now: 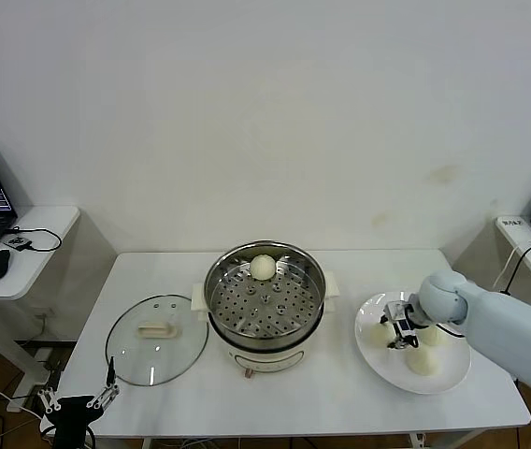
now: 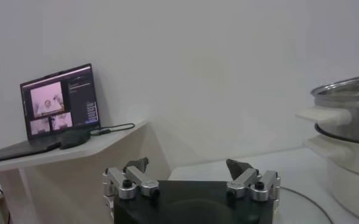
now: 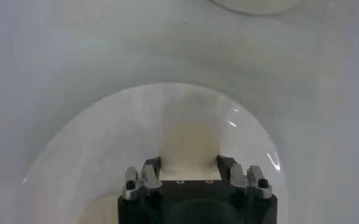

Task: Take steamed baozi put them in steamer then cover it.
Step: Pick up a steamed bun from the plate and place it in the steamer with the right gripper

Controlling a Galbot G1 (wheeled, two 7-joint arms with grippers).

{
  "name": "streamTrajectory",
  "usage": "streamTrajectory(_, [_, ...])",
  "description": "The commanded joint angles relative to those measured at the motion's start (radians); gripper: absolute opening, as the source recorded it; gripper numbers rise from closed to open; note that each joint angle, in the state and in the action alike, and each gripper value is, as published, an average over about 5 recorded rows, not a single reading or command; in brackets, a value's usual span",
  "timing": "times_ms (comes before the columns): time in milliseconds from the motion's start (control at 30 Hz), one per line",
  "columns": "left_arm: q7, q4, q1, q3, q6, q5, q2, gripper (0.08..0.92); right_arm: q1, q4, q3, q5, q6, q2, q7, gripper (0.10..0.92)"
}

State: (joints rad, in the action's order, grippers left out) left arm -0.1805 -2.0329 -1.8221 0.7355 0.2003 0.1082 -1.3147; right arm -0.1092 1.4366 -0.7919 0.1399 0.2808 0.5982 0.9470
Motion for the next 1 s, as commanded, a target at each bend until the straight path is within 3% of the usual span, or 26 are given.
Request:
streamTrajectory(33, [0.0,-0.001,-0.001,0.0,0.0,0.0,0.002,0.823,0.046,0.036,-0.007,-0.033,0.006,-0.03,0.014,0.585])
streamTrajectory(433, [0.001,-0.003,0.005,-0.005,0.0,0.003,0.017,0.823,0.573,0.209,-0.213,-0.285,0.099,-0.105,0.036,0.594])
streamTrajectory(700, [0.001,-0.005,0.014,-0.009,-0.001,0.007,0.022,0.823,0.862,0.222,-0.383,-0.509,0.193,0.101,-0.009,0.596])
streamTrajectory(1000, [0.0,-0.009,0.017,0.0,-0.002,0.013,0.02,0.823,0.786,0.189,-0.426,-0.708,0.323,0.359,-0.166,0.602])
